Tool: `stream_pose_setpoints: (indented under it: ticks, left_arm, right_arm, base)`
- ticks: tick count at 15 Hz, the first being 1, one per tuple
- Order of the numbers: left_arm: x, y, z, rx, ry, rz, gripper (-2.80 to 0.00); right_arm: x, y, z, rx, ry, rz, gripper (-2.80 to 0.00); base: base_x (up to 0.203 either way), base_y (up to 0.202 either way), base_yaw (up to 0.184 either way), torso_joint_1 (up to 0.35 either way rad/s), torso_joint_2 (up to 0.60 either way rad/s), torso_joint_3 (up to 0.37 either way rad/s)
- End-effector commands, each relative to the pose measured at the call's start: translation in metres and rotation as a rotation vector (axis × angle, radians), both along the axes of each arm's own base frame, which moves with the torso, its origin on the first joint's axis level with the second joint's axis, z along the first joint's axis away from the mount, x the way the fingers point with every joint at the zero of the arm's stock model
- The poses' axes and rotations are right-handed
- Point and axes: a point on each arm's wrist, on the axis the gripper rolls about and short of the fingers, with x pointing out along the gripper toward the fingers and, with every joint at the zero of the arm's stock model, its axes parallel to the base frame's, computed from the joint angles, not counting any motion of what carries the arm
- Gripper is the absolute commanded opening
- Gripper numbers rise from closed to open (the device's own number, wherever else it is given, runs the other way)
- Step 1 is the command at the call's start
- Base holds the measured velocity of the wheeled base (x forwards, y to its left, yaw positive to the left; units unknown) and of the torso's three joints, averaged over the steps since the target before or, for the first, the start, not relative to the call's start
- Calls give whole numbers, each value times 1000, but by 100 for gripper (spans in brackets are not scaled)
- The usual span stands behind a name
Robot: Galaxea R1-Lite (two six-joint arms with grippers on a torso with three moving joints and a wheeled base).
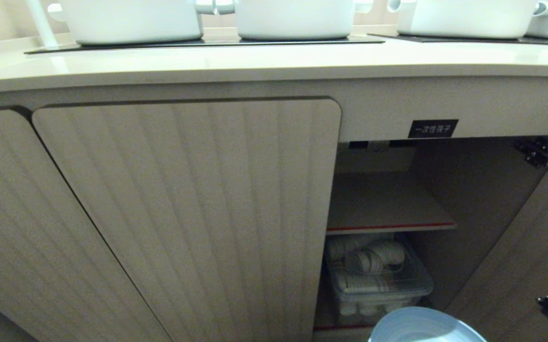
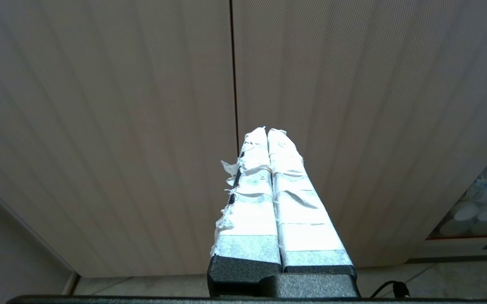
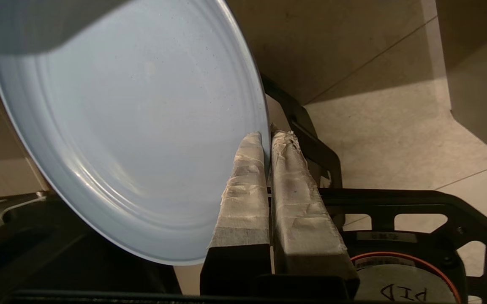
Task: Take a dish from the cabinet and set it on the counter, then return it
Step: Put it back into the cabinet
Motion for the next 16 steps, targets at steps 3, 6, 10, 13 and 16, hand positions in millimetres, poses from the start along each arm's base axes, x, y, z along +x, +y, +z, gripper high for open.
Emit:
stream_pose_setpoints:
  ticks: [3, 6, 10, 13, 16]
  left_arm:
    - [0, 0, 0, 0, 0, 0, -280]
    - [0, 0, 0, 0, 0, 0, -280]
    - [0, 0, 0, 0, 0, 0, -280]
    - [0, 0, 0, 0, 0, 0, -280]
    - [0, 0, 0, 0, 0, 0, -280]
  right_arm:
    - [1, 0, 0, 22, 15, -45, -280]
    - [1, 0, 1, 32, 18, -70, -280]
    - [2, -2, 1, 36, 20, -105, -280]
    - [2, -2, 1, 49, 23, -140, -280]
    - [4, -2, 1, 50, 25, -146, -280]
  base:
    - [0, 0, 0, 0, 0, 0]
    - [0, 0, 0, 0, 0, 0]
    - [0, 0, 0, 0, 0, 0]
    - [0, 0, 0, 0, 0, 0]
    - [0, 0, 0, 0, 0, 0]
